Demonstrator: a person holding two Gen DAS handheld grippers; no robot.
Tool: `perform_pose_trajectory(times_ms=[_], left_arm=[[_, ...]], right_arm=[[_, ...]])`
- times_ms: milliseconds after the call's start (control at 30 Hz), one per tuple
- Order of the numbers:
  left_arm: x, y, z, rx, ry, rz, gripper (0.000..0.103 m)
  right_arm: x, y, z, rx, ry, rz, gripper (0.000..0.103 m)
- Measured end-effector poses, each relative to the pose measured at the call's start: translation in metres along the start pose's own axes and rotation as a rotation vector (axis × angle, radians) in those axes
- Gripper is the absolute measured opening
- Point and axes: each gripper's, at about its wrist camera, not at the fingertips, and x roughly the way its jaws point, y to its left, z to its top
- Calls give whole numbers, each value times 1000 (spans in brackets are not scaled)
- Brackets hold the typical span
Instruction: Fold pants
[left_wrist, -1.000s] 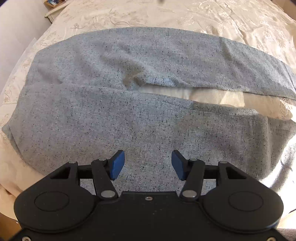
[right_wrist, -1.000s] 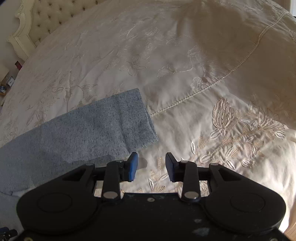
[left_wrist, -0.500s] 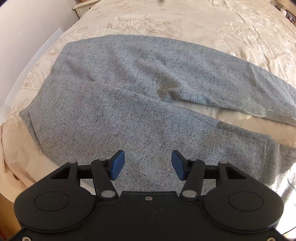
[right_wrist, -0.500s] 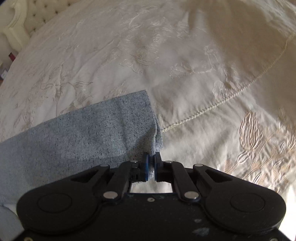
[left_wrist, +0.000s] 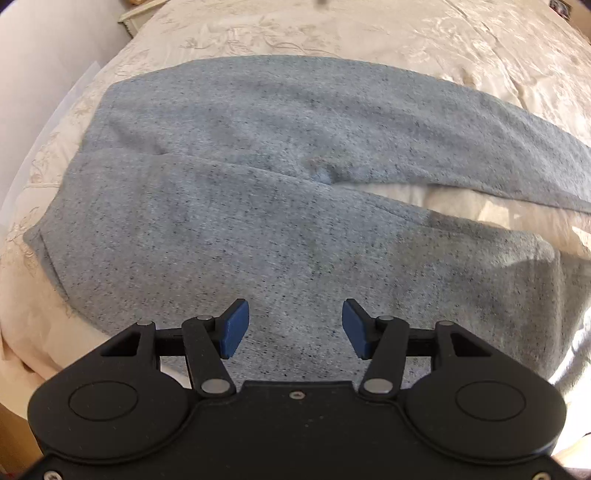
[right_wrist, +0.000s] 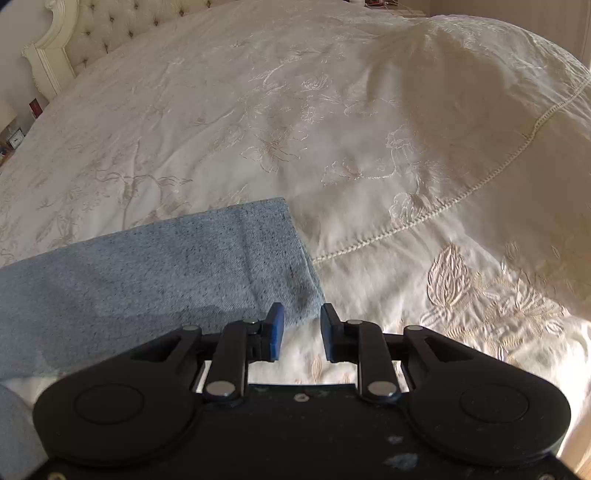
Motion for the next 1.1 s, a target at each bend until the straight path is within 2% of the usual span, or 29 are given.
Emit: perform_pose_trajectory(times_ms=[200,333,433,633,767,867,1000,1100], left_arm=[[6,-38,-9,159,-8,-77,60],[19,-62,-10,251,2,-115,60],[35,-81,-6,314,4,-104,60],[64,-105,20,340,8,-80,63],[77,-111,39,310,36,-63,65],[77,-112,40,314,34,-56,65],[54,-109,33,297,-27,-31,58],[28,-107,25,267,-87,-69,57]], right_arm=[[-64,5,-69,35,16,28,28],[-94,6,-124,126,77,3,28],[-101,7,-156,166,120,-25,29],[-95,12,-193,224,190,-40,29],[-81,12,-198,263,213,-43,29],[-70,12,-182,282,193,-32,30],[-66,19,-145,237,111,3,31],[-65,18,-122,242,78,15,31]])
